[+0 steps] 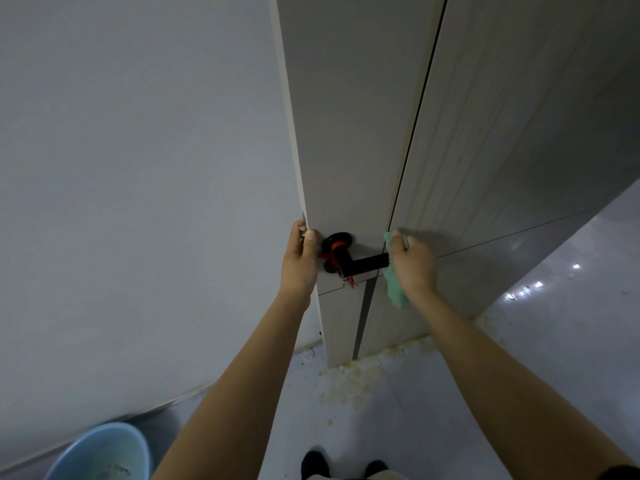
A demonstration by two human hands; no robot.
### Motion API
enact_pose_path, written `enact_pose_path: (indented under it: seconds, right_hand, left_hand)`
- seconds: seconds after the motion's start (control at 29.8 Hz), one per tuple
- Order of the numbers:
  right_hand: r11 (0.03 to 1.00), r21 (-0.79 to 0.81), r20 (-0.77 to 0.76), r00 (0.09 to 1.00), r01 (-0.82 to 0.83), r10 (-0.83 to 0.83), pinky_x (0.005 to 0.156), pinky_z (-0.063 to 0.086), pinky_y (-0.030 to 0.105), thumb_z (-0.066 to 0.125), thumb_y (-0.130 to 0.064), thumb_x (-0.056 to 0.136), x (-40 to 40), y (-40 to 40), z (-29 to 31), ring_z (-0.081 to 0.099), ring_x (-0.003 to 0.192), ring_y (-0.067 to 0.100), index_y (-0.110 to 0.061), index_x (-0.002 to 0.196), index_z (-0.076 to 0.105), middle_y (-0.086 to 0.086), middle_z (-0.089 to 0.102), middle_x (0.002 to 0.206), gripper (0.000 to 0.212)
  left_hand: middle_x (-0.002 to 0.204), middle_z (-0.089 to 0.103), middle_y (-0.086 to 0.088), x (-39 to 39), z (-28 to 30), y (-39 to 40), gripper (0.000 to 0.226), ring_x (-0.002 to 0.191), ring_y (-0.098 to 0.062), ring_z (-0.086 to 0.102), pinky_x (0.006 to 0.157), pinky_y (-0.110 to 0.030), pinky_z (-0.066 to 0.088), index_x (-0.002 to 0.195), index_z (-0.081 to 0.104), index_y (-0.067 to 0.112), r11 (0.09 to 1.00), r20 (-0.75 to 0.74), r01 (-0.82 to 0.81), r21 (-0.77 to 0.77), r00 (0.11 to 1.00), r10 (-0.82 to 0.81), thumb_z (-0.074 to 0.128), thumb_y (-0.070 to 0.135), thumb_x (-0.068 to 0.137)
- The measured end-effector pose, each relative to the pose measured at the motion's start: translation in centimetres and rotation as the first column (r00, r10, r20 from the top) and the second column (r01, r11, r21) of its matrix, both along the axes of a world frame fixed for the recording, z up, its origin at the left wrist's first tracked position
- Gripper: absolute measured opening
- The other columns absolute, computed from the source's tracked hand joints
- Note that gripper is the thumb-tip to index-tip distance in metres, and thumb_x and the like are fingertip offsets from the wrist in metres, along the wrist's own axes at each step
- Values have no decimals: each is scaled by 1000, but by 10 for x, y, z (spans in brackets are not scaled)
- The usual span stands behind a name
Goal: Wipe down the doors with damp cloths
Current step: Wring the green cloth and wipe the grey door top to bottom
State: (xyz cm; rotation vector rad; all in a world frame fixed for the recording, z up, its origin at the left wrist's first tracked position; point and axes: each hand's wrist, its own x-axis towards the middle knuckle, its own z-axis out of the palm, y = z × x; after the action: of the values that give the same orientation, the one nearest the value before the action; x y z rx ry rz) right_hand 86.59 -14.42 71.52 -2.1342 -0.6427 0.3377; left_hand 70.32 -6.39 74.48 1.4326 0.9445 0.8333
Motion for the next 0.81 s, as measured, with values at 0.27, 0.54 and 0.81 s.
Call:
enact_pose_path:
  seconds: [0.27,0.54,0.81]
  right_hand:
    - [974,196,-247,967,117,-66,54,41,25,30,-38,103,3,1,0,55,59,14,-9,82,67,5,61,71,52]
    - [998,-14,586,808,-69,64,84,33,39,30,-31,99,-27,-13,-6,55,90,30,-2,83,66,12,65,84,49]
    - [903,-363,684,592,-231,427,75,41,37,18,-38,97,-56,5,11,59,69,26,-5,76,67,11,68,72,63]
  left_hand:
    - [110,60,13,-1,0,1,28,96,2,54,75,-16,41,126,49,28,1000,-8,0,-11,1000,0,33,30,103]
    - [92,58,10,2,-2,0,27,71,13,53,62,-2,41,124,50,20,1000,23,-11,-3,1000,11,33,25,103]
    - [87,57,7,1,-2,-1,24,71,6,54,65,-7,44,118,51,15,1000,64,-17,-15,998,18,34,22,102]
